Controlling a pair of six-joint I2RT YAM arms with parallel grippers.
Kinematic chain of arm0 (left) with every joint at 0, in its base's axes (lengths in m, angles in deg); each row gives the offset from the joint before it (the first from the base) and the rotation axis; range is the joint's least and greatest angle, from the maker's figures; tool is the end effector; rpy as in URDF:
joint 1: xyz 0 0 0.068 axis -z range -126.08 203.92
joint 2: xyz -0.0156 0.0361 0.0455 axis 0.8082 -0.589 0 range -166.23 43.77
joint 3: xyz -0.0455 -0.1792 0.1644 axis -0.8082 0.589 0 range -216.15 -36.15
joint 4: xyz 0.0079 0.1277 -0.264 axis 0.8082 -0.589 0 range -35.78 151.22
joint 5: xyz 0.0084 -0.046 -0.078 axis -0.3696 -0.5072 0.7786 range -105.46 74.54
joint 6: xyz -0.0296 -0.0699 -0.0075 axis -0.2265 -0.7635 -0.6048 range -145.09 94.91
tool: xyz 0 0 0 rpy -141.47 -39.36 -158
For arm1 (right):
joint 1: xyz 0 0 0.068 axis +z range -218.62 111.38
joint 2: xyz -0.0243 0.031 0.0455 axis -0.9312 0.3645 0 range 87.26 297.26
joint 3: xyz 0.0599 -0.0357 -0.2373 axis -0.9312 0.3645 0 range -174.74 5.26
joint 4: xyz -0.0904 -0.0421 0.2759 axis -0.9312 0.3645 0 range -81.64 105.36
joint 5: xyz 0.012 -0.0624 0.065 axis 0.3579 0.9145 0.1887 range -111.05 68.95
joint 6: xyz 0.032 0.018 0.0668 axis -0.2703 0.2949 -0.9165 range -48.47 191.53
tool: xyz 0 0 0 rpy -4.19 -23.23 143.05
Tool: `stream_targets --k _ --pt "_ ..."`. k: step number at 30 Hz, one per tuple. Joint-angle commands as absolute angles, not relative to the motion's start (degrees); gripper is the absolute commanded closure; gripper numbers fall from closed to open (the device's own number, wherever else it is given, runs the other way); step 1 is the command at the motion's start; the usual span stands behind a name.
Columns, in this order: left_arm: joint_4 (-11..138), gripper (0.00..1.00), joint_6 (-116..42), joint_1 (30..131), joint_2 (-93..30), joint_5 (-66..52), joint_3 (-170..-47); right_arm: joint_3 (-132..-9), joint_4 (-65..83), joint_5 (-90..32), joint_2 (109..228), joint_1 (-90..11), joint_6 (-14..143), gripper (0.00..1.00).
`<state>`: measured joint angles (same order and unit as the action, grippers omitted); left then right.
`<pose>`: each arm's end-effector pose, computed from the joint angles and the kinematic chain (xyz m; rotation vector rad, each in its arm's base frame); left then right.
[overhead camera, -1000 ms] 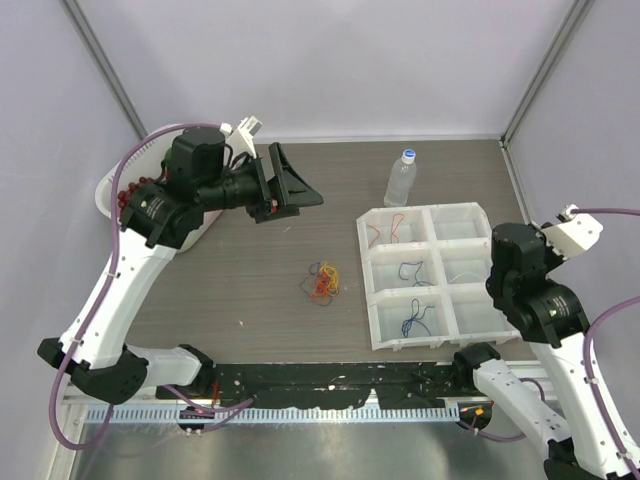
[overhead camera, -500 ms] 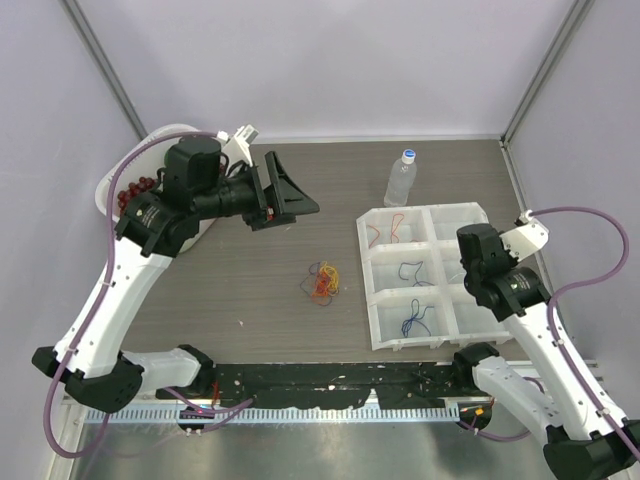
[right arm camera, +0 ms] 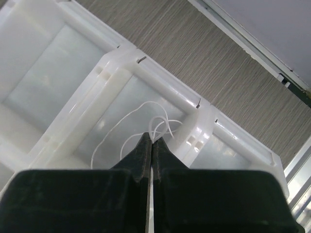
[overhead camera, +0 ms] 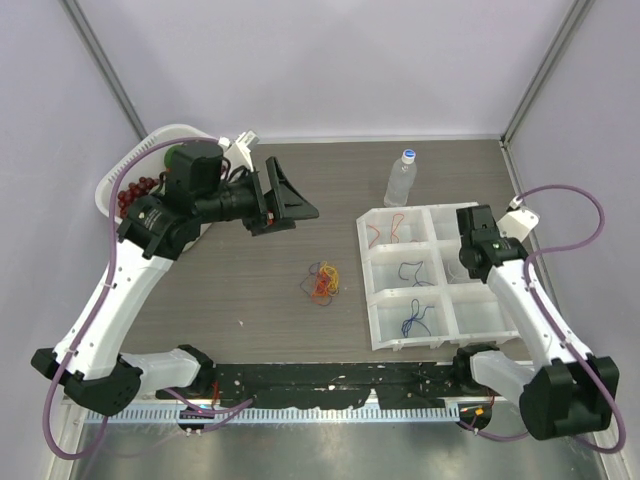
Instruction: Untangle the cables
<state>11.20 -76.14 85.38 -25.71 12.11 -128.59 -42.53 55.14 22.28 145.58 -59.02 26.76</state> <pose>0.2291 -0.1752 0.4403 -0.0498 2.2835 -1.3282 0.2496 -0.0027 0.2219 0.9346 2.0764 -0.4963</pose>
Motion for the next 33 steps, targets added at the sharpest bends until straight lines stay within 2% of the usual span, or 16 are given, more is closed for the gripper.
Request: stream_targets --k 1,6,12,14,16,19,23,29,33 --pt "10.69 0.19 -75.63 85.12 -24.61 13.19 -129.31 -44.66 47.74 18.42 152.63 -63.52 35.29 0.99" --pt "8.05 0.19 -73.79 85.03 -24.35 12.14 -126.95 -44.85 46.85 8.94 157.57 -63.53 34.1 0.99" --pt "8.39 0.2 -74.14 85.03 -24.08 10.99 -124.57 -35.26 42.29 1.54 154.23 -63.53 27.68 0.99" --pt "8.31 0.2 -73.96 85.03 -24.52 11.34 -124.39 -35.87 42.28 2.06 155.1 -63.61 28.55 0.95" --pt "8.22 0.19 -73.87 85.03 -24.79 11.43 -124.22 -37.18 43.68 2.68 155.63 -63.7 29.17 0.86" --pt "8.31 0.2 -73.87 85.03 -25.05 11.26 -124.22 -38.86 44.83 3.38 155.29 -63.7 30.66 0.58" --pt "7.95 0.19 -73.35 85.12 -25.14 10.47 -123.25 -43.77 49.92 5.75 153.36 -63.7 34.43 0.38" --pt "10.13 0.21 -75.71 85.12 -23.04 7.65 -113.08 -53.61 55.47 3.56 147.39 -61.35 41.11 0.36" --pt "14.72 0.28 -77.39 85.03 -21.54 5.82 -104.19 -54.07 46.89 -6.96 144.66 -52.38 44.37 0.37"
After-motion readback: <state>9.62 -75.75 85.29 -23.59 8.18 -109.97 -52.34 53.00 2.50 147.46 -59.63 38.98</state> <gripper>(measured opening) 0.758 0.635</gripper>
